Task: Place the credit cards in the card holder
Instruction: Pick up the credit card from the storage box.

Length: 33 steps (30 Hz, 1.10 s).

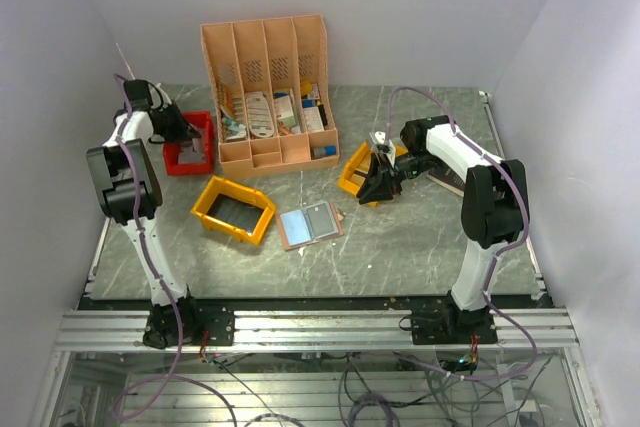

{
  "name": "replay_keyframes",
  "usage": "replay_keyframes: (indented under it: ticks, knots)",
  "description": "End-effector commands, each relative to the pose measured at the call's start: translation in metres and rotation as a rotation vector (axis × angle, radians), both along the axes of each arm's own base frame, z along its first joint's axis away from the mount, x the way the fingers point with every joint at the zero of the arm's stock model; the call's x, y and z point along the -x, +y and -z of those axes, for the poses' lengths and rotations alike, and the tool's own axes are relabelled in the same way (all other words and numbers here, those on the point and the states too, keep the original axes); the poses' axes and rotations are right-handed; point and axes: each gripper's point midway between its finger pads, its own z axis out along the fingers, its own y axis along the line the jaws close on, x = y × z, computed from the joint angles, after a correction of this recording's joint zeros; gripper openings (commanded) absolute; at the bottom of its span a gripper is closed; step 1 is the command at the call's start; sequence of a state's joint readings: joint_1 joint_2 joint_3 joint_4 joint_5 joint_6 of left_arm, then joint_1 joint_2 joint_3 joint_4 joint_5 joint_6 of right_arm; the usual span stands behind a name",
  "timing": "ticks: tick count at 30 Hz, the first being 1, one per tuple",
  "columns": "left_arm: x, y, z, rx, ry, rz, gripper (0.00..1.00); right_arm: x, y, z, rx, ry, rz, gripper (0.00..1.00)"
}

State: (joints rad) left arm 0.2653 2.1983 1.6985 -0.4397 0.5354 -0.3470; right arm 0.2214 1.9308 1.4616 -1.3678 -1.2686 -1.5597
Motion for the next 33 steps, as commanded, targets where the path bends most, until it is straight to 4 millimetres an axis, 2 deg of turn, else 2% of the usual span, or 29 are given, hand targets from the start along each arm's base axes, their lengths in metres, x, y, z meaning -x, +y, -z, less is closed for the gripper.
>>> replay_keyframes:
  ticks: [1, 12, 15, 24, 27, 29, 33]
  knots:
    - [0.000, -0.013, 0.010, -0.046, 0.063, 0.025, 0.10, 0.002, -0.002, -0.009, -0.018, -0.010, 0.011, 0.24]
    - [-0.003, -0.026, 0.032, -0.104, 0.121, 0.038, 0.14, 0.001, -0.002, -0.009, -0.018, -0.010, 0.011, 0.24]
    - [-0.004, -0.030, 0.035, -0.112, 0.126, 0.039, 0.18, 0.002, -0.002, -0.009, -0.017, -0.008, 0.011, 0.24]
    - [-0.004, -0.034, 0.043, -0.119, 0.146, 0.043, 0.20, 0.001, -0.002, -0.009, -0.013, -0.012, 0.010, 0.24]
    - [-0.005, -0.033, 0.037, -0.127, 0.136, 0.030, 0.12, 0.001, -0.002, -0.009, -0.012, -0.011, 0.010, 0.24]
    - [-0.008, -0.029, 0.024, -0.140, 0.108, 0.006, 0.07, 0.001, -0.002, -0.008, -0.012, -0.012, 0.011, 0.24]
    - [-0.014, -0.016, -0.002, -0.176, 0.065, -0.049, 0.07, 0.001, -0.002, -0.009, -0.014, -0.012, 0.012, 0.24]
